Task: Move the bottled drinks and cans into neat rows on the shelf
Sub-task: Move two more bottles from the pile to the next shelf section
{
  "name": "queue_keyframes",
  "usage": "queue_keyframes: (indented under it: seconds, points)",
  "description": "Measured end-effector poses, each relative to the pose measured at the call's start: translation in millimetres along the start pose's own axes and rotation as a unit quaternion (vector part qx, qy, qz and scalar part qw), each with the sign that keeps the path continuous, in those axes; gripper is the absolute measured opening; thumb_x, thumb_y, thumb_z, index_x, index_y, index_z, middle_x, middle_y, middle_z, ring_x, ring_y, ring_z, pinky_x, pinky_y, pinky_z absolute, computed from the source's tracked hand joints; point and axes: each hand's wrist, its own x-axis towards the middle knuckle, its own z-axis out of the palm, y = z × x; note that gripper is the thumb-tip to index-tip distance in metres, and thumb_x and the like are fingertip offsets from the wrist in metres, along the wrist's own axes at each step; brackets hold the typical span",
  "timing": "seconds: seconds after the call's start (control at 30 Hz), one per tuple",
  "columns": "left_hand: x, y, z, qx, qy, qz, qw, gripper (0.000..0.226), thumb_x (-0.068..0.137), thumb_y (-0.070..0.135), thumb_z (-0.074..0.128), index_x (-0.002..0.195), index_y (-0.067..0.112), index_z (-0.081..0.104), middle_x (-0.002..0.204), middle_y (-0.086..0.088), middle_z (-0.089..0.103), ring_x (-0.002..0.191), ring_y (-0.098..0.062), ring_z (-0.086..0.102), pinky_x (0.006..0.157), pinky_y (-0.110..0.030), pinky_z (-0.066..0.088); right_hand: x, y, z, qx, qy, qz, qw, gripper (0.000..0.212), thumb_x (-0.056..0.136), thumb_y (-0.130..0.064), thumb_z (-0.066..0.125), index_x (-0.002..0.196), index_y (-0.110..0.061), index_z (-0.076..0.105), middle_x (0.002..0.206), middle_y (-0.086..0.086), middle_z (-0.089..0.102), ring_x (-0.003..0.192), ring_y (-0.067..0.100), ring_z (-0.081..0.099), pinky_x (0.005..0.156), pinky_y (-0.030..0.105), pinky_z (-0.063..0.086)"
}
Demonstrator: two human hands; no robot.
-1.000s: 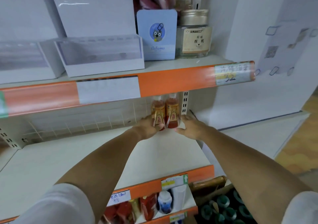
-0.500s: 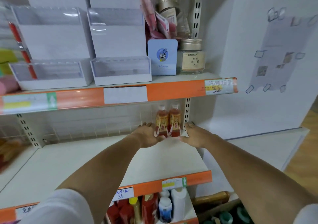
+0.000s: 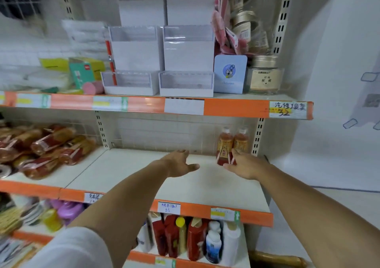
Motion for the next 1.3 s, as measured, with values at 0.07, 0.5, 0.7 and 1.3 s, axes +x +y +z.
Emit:
queue_keyframes:
  seconds: [0.07,0.5,0.7,1.3]
  points:
    - [-16.2,-10.2,-2.6,0.000,0.003,-0.026,1.000,0.091,0.096,0.068,0.043,0.160,0.008,0.018,0.167,-0.009,0.023,0.154,-0.024,0.019,0.125,-0.039,0.017,2.2,-11.6,1.3,0.014,-0.007,-0.018,1.000,0.094,0.093,-0.072,0.037,0.160,-0.016,0.001,0.168,-0.001,-0.001,0.153,0.024,0.012,0.120,0.040,0.021]
    - [-117.2,-95.7,-14.8,-0.029,0.038,-0.176,0.983,0.093,0.094,0.070,0.046,0.160,0.009,0.021,0.166,-0.009,0.026,0.150,-0.027,0.030,0.121,-0.040,0.027,20.5,-108.0,3.2,-0.021,-0.017,-0.121,0.992,0.090,0.096,-0.069,0.033,0.160,-0.013,0.004,0.168,0.001,-0.001,0.154,0.020,0.006,0.122,0.038,0.014]
    - [-155.7,-140.5,-18.3,-0.049,0.048,-0.226,0.972,0.093,0.092,0.071,0.048,0.159,0.010,0.024,0.162,-0.010,0.035,0.145,-0.028,0.038,0.118,-0.042,0.033,33.6,-158.5,9.3,-0.027,-0.020,-0.157,0.987,0.089,0.097,-0.068,0.033,0.160,-0.013,0.004,0.168,0.002,0.000,0.154,0.019,0.007,0.124,0.038,0.014]
    - [-265.2,-271.5,-50.3,-0.061,0.087,-0.320,0.941,0.092,0.092,0.068,0.052,0.158,0.008,0.028,0.161,-0.012,0.036,0.146,-0.029,0.038,0.118,-0.038,0.034,60.0,-347.9,31.6,-0.020,-0.047,-0.259,0.964,0.090,0.095,-0.069,0.036,0.160,-0.015,0.006,0.168,0.002,0.005,0.153,0.021,0.015,0.121,0.036,0.019]
